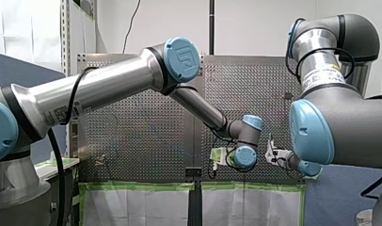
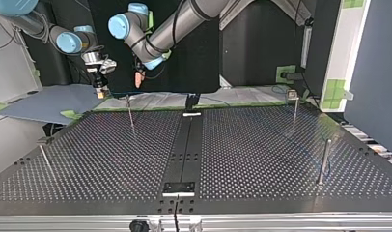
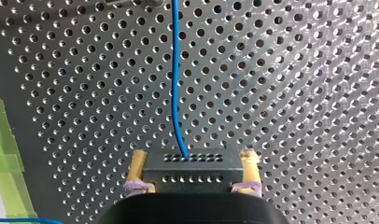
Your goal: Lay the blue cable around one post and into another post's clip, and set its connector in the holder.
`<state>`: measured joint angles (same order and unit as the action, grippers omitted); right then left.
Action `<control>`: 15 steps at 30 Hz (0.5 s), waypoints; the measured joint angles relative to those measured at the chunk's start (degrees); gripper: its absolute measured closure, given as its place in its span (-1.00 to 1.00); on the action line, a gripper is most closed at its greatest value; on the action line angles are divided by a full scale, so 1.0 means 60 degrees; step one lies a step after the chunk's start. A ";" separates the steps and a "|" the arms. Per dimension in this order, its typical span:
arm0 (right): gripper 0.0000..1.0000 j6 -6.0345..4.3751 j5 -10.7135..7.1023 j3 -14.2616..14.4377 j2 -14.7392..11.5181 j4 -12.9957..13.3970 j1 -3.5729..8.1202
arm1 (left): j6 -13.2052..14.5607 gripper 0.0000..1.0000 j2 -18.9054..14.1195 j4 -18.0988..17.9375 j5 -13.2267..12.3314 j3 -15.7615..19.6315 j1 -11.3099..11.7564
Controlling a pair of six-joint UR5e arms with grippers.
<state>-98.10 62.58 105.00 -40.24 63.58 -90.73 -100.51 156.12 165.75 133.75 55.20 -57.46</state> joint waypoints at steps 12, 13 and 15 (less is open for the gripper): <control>0.97 0.0083 -0.0002 0.0004 -0.0005 -0.0094 0.0000 | 0.0308 -1.00 0.0029 -0.0374 -0.0197 -0.0058 0.0521; 0.97 0.0089 -0.0005 0.0003 -0.0005 -0.0103 0.0001 | 0.0295 -1.00 0.0035 -0.0388 -0.0238 -0.0050 0.0590; 0.97 0.0120 -0.0020 0.0004 -0.0008 -0.0135 0.0006 | 0.0201 -1.00 0.0045 -0.0455 -0.0359 0.0010 0.0763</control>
<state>-97.38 62.46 105.02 -40.29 62.77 -90.70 -99.30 156.39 163.02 131.60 55.25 -52.89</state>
